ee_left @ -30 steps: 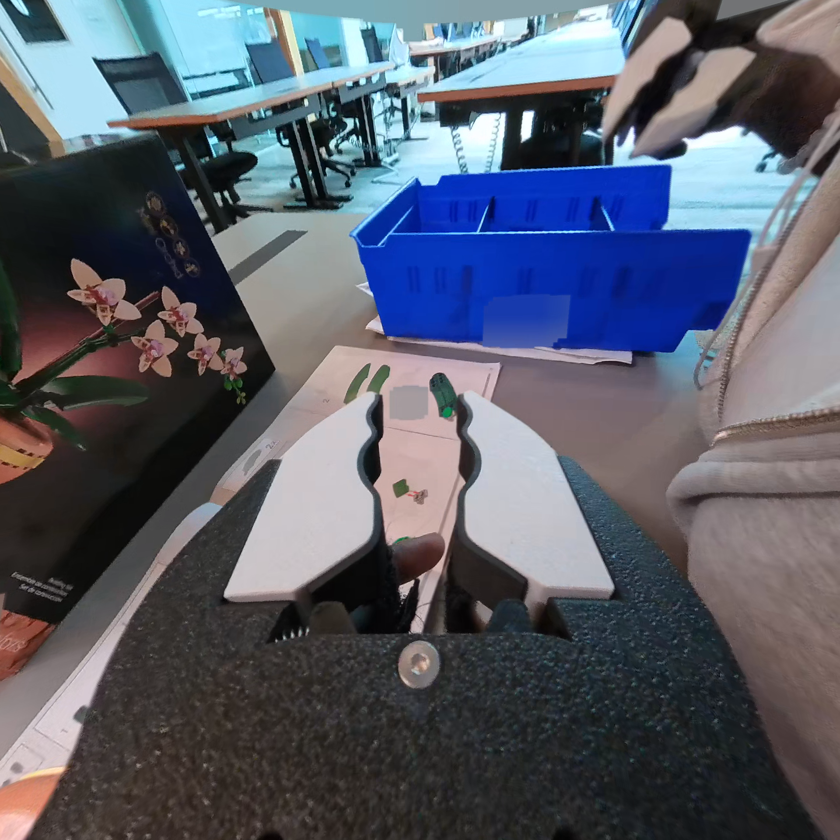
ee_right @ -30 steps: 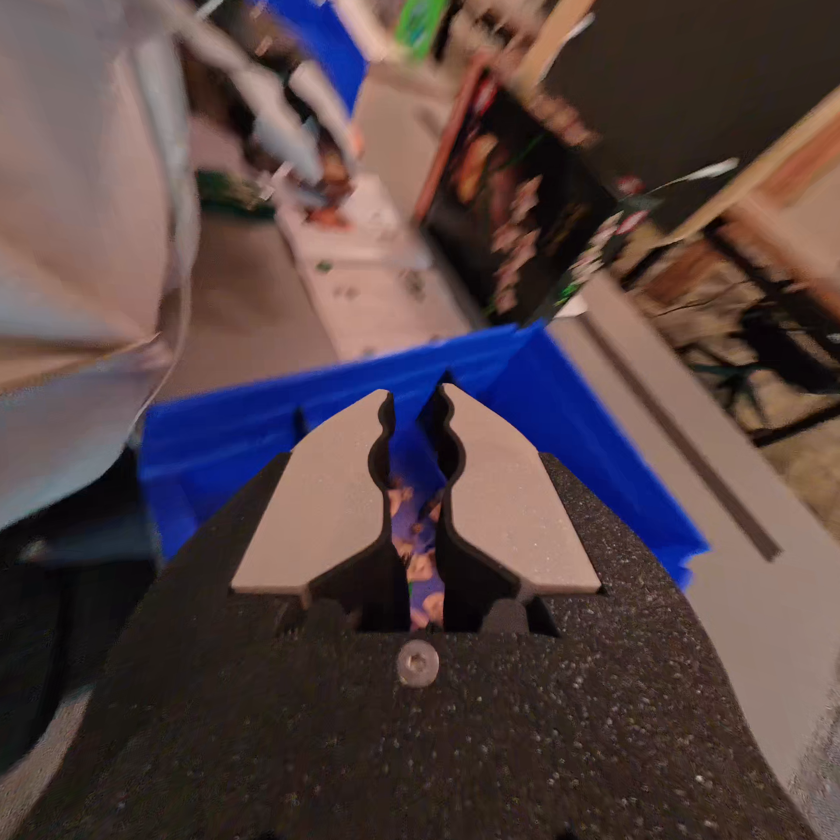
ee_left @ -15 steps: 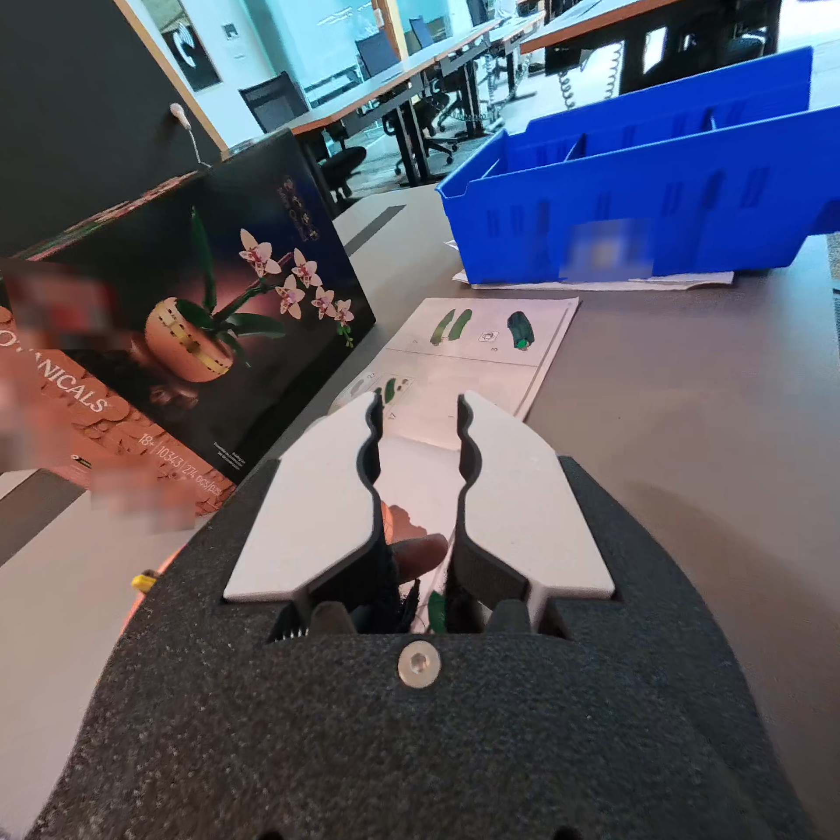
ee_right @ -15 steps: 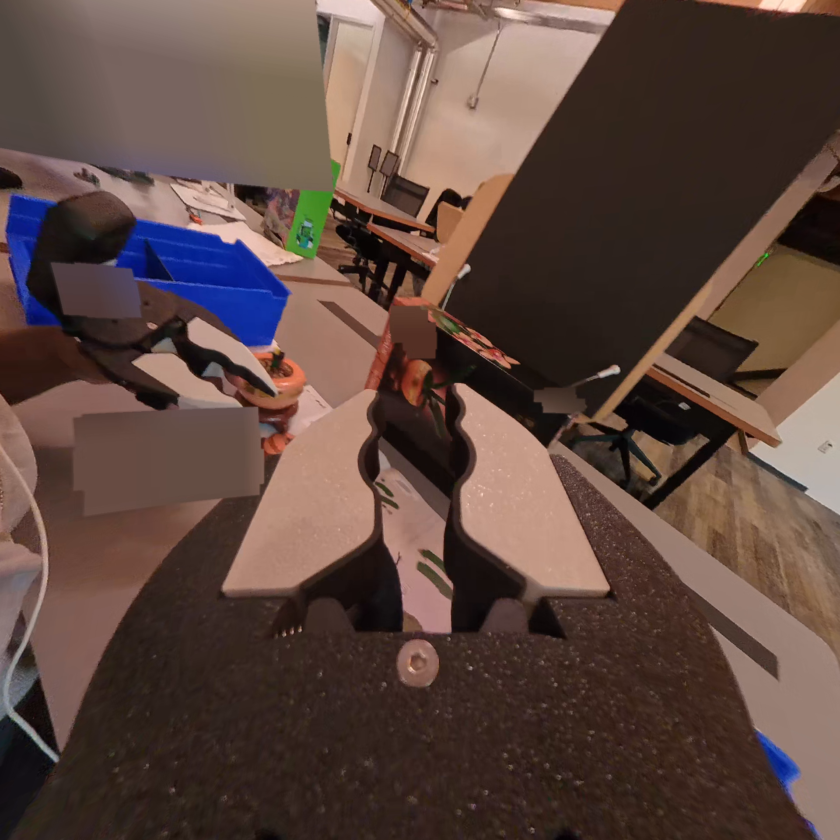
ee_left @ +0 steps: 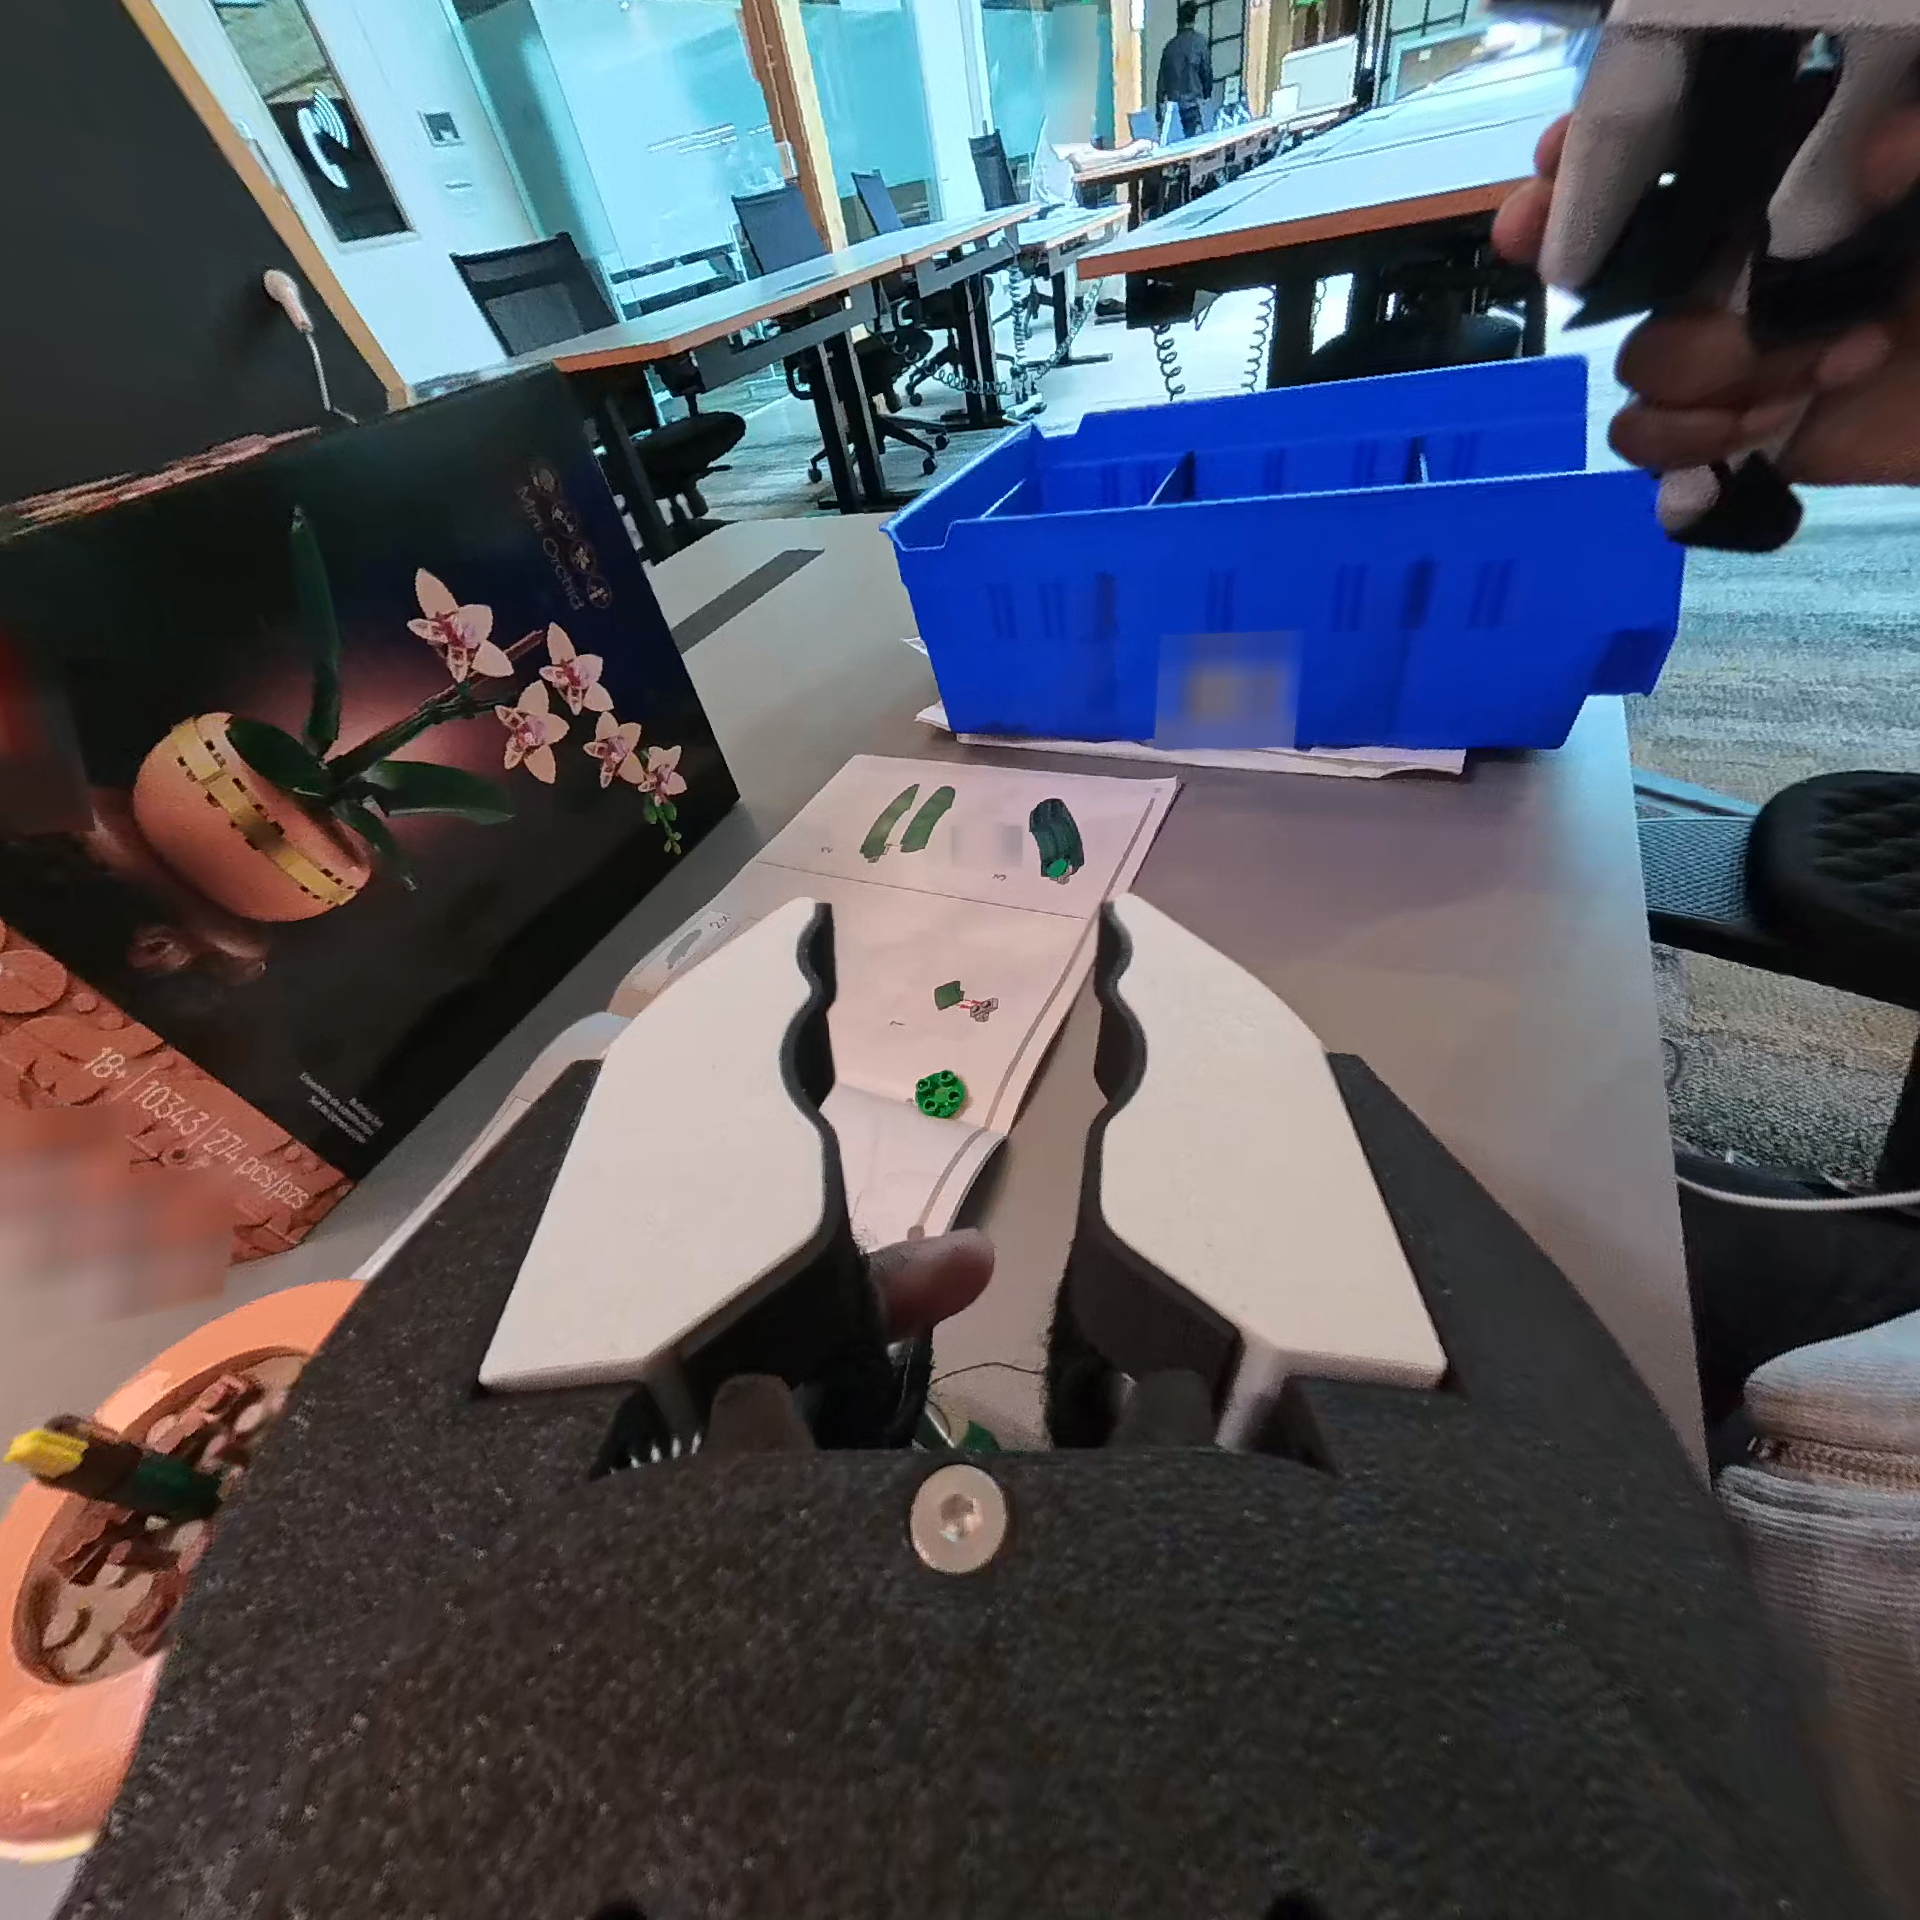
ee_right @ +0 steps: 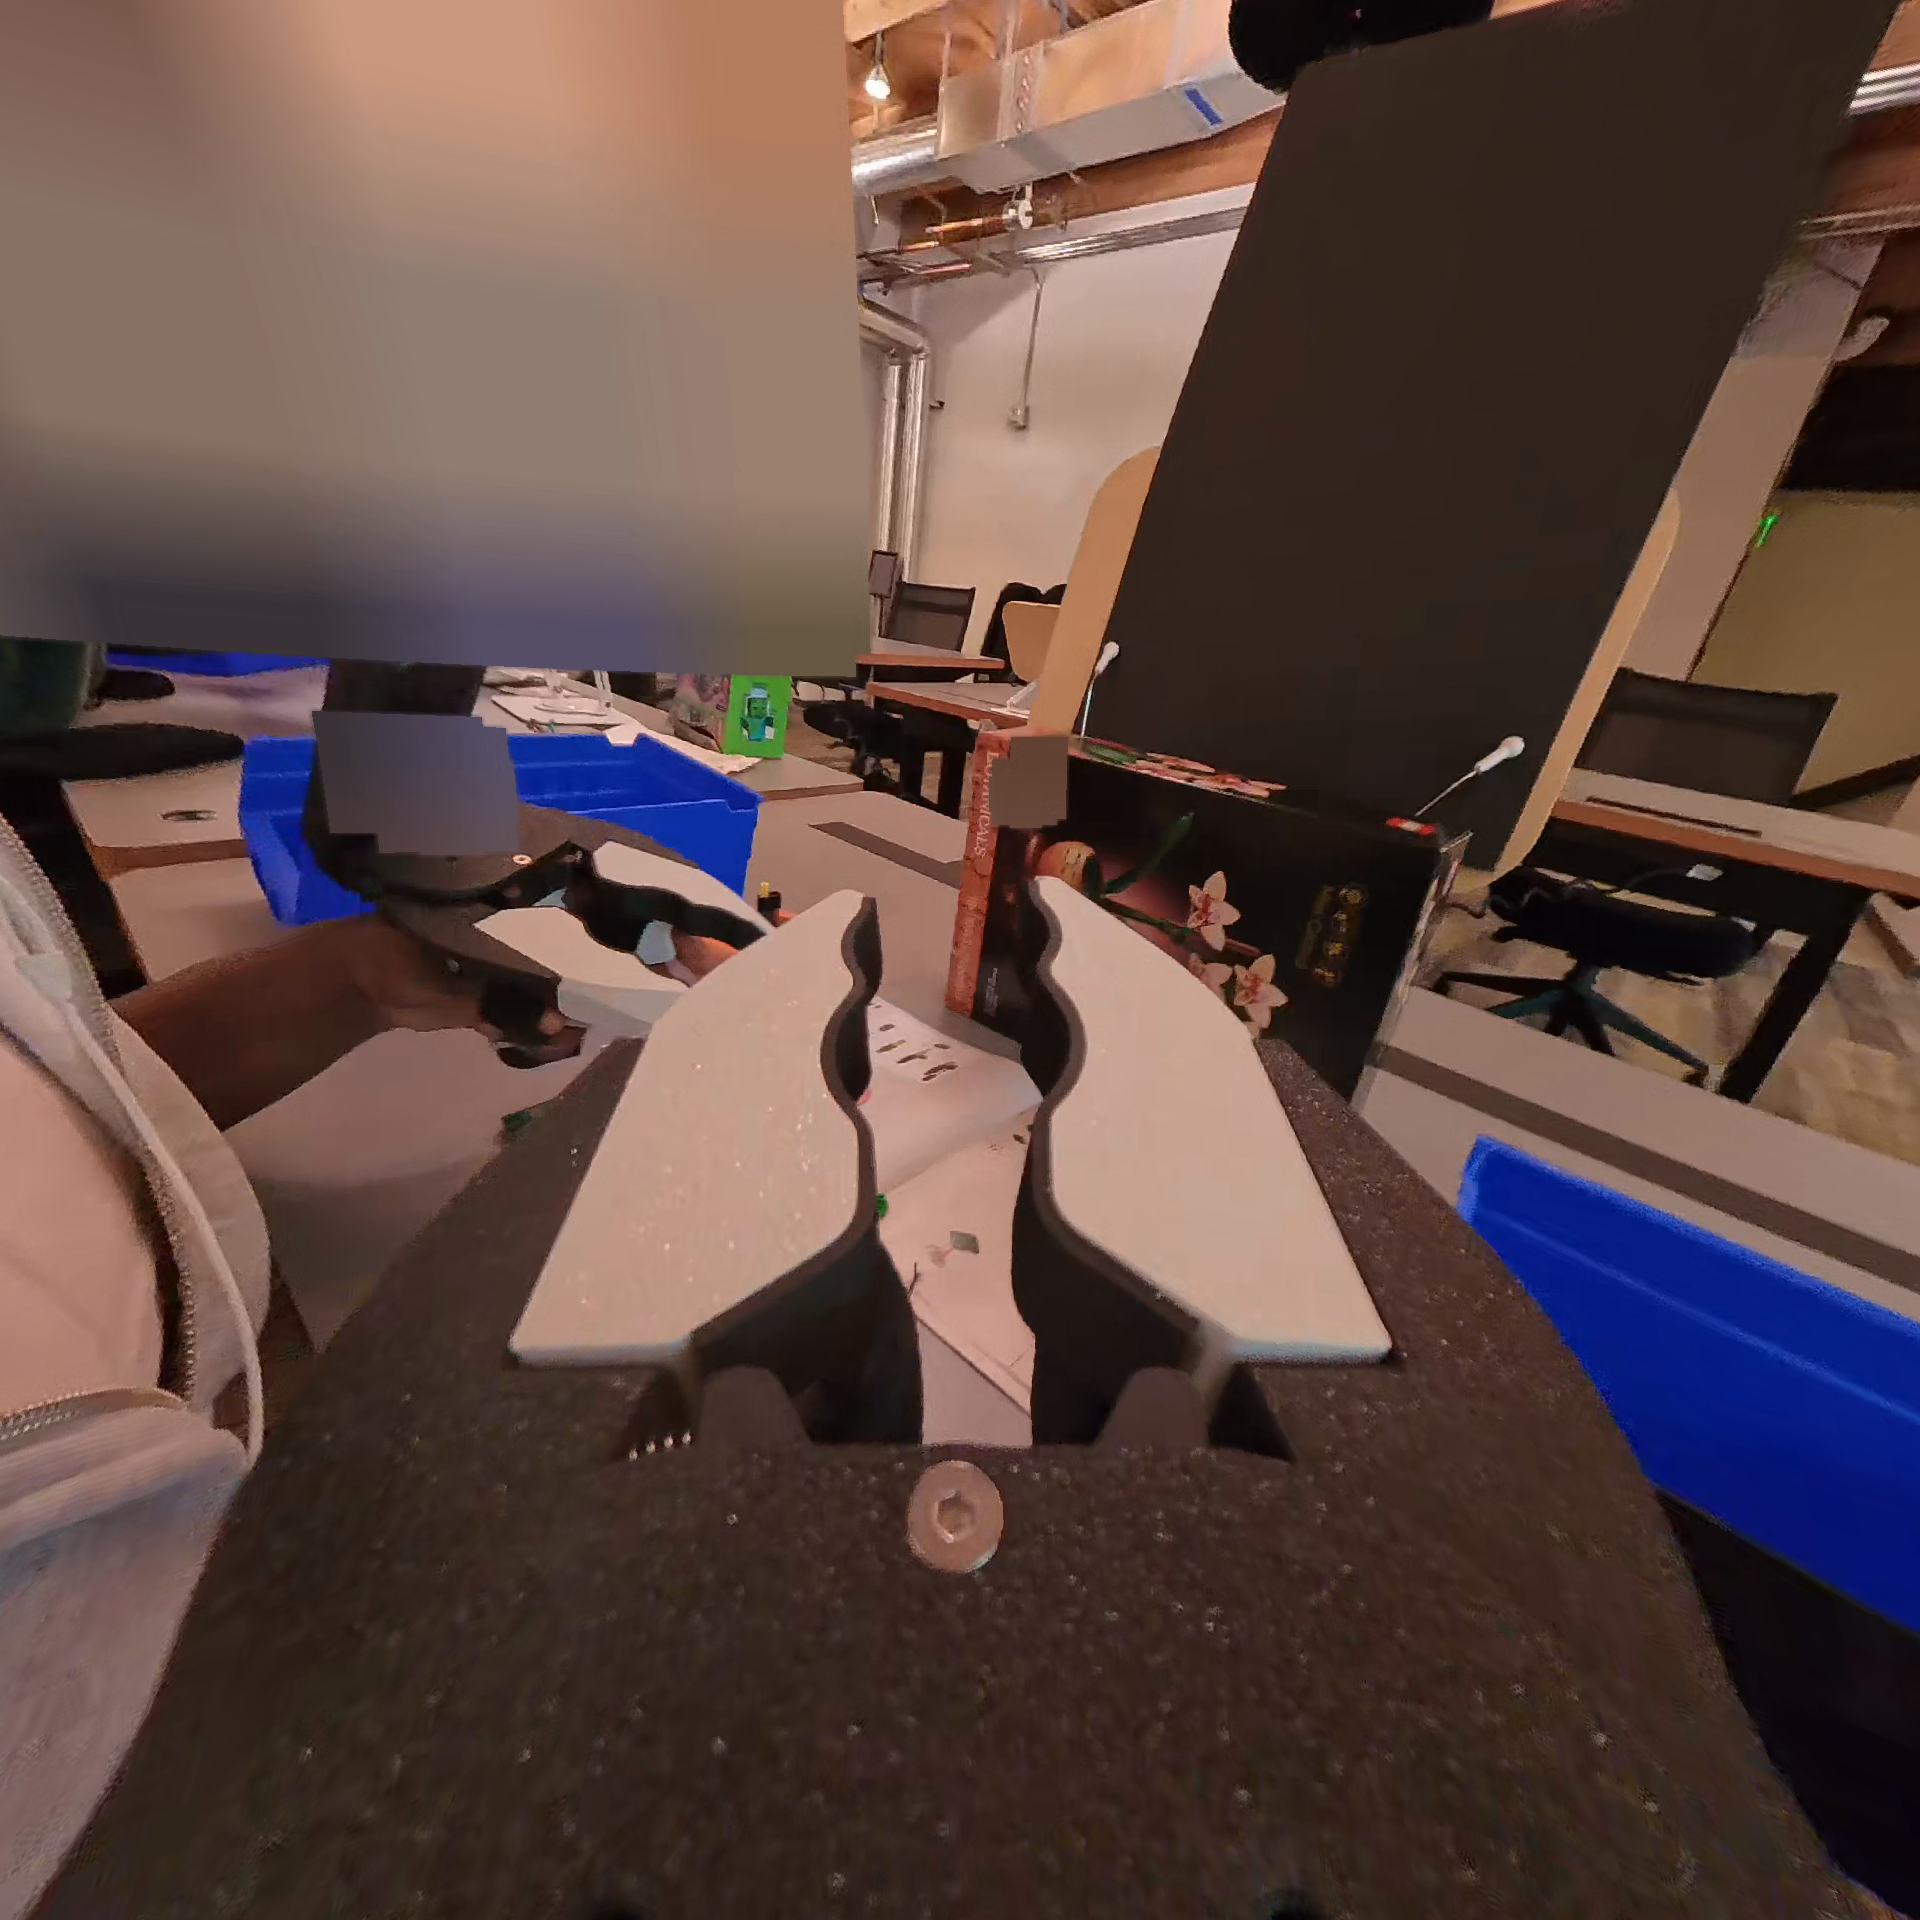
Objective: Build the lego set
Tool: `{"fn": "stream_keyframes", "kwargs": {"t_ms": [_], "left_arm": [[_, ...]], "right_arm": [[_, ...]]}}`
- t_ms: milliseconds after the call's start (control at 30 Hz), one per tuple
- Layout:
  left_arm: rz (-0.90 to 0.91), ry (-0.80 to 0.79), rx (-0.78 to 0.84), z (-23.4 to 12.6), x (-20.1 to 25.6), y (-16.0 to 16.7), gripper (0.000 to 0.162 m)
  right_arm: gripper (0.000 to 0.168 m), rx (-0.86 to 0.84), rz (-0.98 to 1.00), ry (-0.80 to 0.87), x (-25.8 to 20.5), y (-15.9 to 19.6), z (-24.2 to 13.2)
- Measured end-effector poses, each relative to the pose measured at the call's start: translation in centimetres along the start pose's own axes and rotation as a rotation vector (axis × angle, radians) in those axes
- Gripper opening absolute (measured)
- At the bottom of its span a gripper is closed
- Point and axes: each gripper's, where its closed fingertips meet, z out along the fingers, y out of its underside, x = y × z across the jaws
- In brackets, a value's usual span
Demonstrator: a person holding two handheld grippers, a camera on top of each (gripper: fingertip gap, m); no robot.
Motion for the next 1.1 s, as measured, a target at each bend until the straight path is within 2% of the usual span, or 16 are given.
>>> {"fn": "stream_keyframes", "kwargs": {"t_ms": [200, 333, 433, 533, 633, 833, 1100], "left_arm": [[0.019, -0.078, -0.006, 0.9, -0.3, -0.1, 0.071], [-0.142, -0.069, 0.165, 0.1, 0.3, -1.8, 0.074], [-0.26, -0.086, 0.288, -1.6, -0.2, -2.8, 0.09], [-0.288, -0.104, 0.329, -3.3, -0.7, -2.9, 0.094], [-0.22, -0.148, 0.309, -4.5, -1.1, -2.6, 0.101], [-0.152, -0.252, 0.308, -6.2, -1.9, -2.8, 0.124], [-0.144, -0.297, 0.292, -7.1, -2.2, -2.6, 0.141]], "right_arm": [[0.035, 0.078, 0.027, -0.051, -2.0, -0.8, 0.7], [0.044, 0.08, 0.017, -0.106, -4.1, -0.2, 1.8], [0.064, 0.008, -0.003, -0.12, -4.8, 1.8, 2.9], [0.105, -0.027, 0.048, -0.102, -4.8, 3.1, 3.9], [0.118, 0.075, 0.078, -0.092, -4.8, 2.3, 4.2], [0.118, 0.196, 0.101, -0.102, -5.3, 0.9, 4.3], [0.124, 0.095, -0.025, -0.04, -5.1, 2.5, 4.6]]}}
